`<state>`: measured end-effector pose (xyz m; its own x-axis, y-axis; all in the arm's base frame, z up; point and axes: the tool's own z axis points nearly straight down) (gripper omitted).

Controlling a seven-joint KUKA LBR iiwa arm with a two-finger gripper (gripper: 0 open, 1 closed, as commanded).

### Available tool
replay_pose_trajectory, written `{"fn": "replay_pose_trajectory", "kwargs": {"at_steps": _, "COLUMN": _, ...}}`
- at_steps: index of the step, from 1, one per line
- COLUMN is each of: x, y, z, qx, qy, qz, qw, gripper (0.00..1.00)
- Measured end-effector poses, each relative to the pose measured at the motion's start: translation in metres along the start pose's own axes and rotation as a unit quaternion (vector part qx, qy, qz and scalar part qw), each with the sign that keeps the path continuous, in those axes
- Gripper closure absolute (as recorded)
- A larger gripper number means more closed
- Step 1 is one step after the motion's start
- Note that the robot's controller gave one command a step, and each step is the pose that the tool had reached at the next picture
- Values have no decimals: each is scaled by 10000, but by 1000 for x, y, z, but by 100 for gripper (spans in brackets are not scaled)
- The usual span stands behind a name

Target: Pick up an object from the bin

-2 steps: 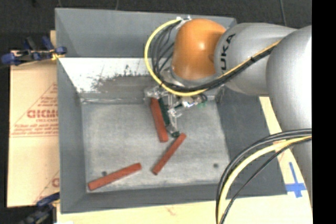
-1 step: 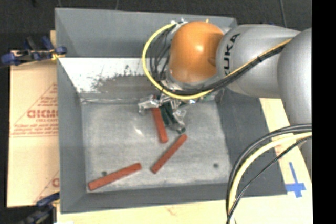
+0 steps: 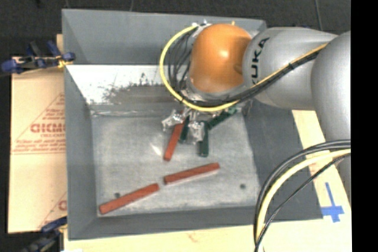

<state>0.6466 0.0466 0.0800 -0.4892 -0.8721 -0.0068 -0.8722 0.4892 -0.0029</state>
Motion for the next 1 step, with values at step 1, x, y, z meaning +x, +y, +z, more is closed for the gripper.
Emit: {"fn": "replay_pose_trajectory", "kwargs": {"at_steps": 1, "x": -20, "y": 7, "z": -148, "qx": 42, "qy": -4, "qz": -30, "qw": 10000, "gripper": 100}}
